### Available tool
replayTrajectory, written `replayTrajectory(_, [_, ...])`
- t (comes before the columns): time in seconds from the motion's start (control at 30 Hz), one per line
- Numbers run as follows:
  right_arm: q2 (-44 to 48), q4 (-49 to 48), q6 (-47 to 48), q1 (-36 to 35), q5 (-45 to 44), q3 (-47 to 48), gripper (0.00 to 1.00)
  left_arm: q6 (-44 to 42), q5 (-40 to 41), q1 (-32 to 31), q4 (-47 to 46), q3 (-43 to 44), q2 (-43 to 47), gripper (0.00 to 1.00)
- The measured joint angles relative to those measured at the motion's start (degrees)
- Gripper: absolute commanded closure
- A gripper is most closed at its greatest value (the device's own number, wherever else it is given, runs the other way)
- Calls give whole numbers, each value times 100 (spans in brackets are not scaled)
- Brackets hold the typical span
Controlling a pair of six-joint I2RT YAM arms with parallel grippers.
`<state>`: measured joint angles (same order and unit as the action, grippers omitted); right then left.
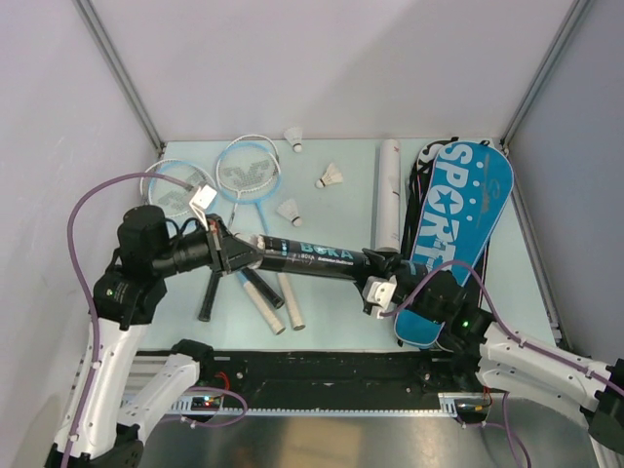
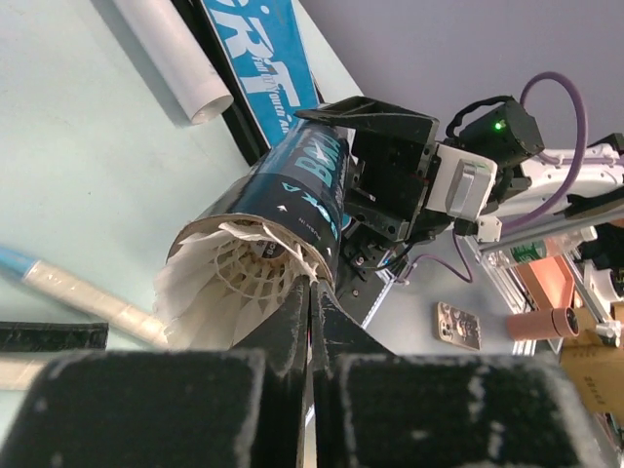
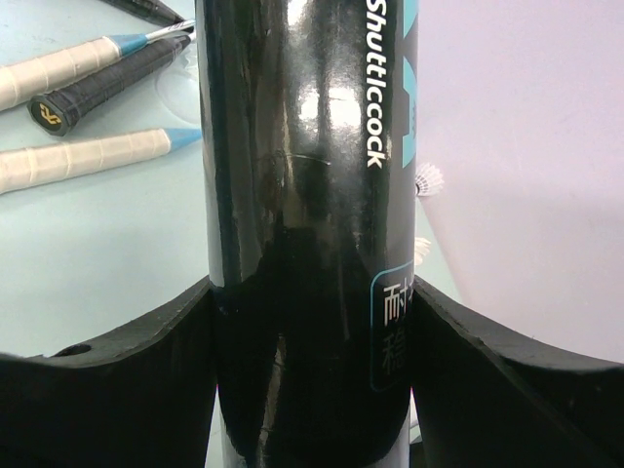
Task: Pack up the badminton gear
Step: Place the shuttlecock at the shuttle tube.
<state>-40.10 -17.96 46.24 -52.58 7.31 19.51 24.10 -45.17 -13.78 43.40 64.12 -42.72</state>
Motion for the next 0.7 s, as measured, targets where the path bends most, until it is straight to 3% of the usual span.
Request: replayTrajectory(0.7, [-175, -636, -262, -2, 87, -223, 70, 603, 103, -315, -1001, -520, 37, 98])
